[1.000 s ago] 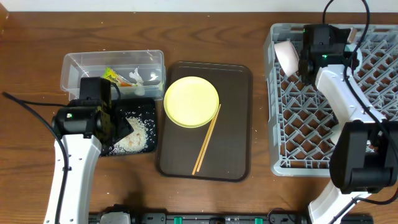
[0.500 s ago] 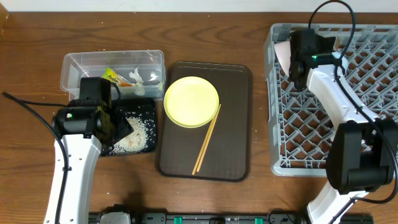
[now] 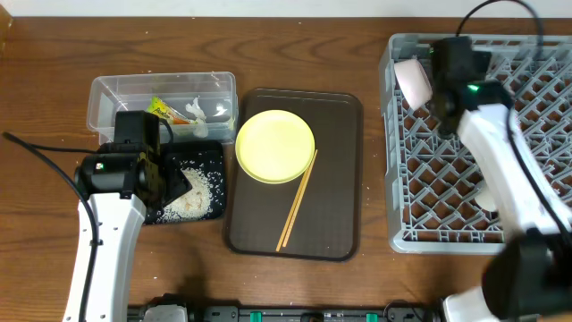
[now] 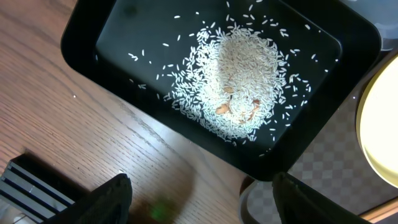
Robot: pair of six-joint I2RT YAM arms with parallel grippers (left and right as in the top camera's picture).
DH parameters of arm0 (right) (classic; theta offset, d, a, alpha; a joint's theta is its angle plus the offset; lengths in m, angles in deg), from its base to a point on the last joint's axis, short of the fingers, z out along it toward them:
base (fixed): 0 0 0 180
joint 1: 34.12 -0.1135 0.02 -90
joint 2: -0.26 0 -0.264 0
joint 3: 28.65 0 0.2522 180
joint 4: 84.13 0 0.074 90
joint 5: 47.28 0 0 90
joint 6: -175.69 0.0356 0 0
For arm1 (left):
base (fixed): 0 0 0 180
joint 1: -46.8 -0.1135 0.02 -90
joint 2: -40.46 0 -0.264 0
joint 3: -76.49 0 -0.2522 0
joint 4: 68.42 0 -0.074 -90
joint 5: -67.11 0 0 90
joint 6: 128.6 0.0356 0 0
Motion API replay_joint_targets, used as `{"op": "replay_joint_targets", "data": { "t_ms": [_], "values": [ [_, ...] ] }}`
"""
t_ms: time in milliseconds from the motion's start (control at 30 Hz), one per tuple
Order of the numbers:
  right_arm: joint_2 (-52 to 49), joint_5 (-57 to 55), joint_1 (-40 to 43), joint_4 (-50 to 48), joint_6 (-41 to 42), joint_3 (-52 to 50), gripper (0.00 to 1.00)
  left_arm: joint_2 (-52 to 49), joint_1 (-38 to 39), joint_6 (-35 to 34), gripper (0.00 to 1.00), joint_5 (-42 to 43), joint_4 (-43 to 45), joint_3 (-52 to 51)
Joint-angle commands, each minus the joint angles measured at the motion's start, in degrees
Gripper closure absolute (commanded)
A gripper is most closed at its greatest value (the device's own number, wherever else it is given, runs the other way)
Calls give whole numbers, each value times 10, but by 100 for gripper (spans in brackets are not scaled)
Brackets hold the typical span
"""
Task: Sort waste into correct bins and load items into the dishwasher rack
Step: 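Reach right gripper to the yellow plate edge and grasp it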
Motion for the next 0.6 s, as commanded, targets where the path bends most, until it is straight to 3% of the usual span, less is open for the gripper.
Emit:
{"op": "replay_joint_targets", "data": {
  "t_ms": [0, 133, 567],
  "values": [
    [58, 242, -16, 3, 5, 3, 34, -1, -3, -5, 24, -9, -2, 3],
    [70, 400, -43, -7, 5, 3, 37, -1, -3, -6, 24, -9, -2, 3],
    [-72, 386, -184, -54, 31, 3, 39, -1, -3, -5, 24, -9, -2, 3]
  ]
}}
